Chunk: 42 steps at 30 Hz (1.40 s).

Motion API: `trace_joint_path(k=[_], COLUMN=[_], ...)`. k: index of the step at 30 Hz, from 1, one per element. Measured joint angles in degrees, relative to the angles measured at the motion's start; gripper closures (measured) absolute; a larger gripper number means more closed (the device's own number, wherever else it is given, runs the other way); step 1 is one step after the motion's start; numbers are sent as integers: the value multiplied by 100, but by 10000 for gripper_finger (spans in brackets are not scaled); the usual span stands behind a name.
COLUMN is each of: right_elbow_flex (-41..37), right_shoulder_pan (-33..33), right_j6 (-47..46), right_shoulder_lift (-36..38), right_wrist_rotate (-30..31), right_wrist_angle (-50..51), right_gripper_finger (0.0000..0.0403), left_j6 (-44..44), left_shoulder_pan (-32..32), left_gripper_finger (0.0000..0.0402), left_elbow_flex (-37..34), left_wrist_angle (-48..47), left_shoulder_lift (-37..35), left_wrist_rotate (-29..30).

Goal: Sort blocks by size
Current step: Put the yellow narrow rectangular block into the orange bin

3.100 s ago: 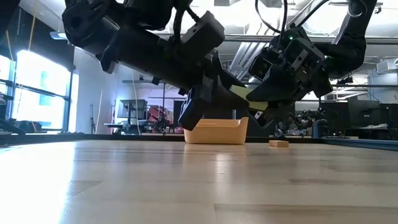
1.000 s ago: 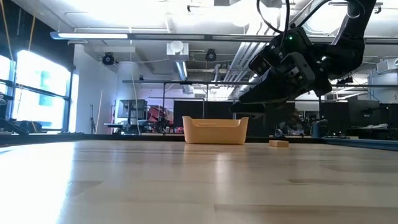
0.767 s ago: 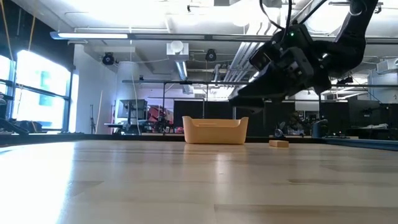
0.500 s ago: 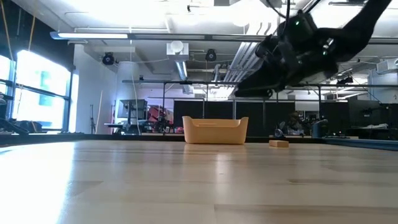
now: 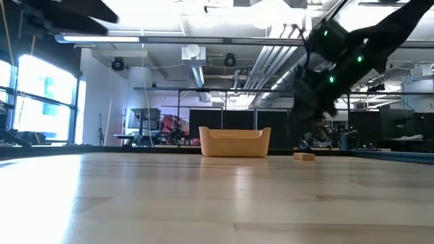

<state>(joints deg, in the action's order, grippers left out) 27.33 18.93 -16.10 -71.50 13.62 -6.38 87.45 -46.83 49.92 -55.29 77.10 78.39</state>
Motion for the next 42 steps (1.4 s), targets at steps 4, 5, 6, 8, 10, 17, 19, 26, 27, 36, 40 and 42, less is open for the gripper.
trace_joint_path(k=[4, 5, 6, 8, 10, 17, 19, 26, 27, 36, 40, 42], right_elbow_flex=[-7, -7, -7, 6, 84, 107, 105, 118, 120, 138, 110, 83], right_shoulder_pan=[147, 162, 175, 208, 224, 236, 301, 319, 277, -823, -1400, -1628], right_j6=[-300, -297, -297, -300, -322, -893, -955, -1145, -1199, -1060, -683, -321], right_shoulder_lift=[-392, -493, -587, -753, -877, -1197, -1365, -2291, -2385, -2558, -2581, -2597], right_wrist_rotate=[107, 117, 117, 157, 362, 1541, 1489, 1177, 1183, 1121, 450, -225], right_wrist_angle=[303, 293, 282, 183, 270, 348, 272, -464, -556, -704, -1161, -1728], right_gripper_finger=[196, 193, 188, 179, 170, 164, 164, 165, 167, 273, 273, 273], left_j6=[-1167, -1484, -1804, -2512, -3217, -5056, -5229, -5543, -5629, -6160, -6303, -6608], left_shoulder_pan=[526, 655, 788, 1018, 1223, 1726, 1848, 2089, 2101, 1976, 1891, 1886], left_gripper_finger=[202, 202, 202, 202, 202, 202, 202, 202, 202, 202, 202, 202], left_elbow_flex=[-180, -182, -182, -182, -182, -182, -182, -182, -182, -182, -182, -182], left_wrist_angle=[1371, 1668, 1993, 2608, 3267, 4682, 4846, 5290, 5391, 5991, 6155, 6268], left_shoulder_lift=[244, 318, 392, 506, 602, 828, 844, 844, 842, 844, 844, 844], left_wrist_rotate=[464, 513, 564, 573, 575, -389, -609, -1223, -1290, -1936, -2007, -2115])
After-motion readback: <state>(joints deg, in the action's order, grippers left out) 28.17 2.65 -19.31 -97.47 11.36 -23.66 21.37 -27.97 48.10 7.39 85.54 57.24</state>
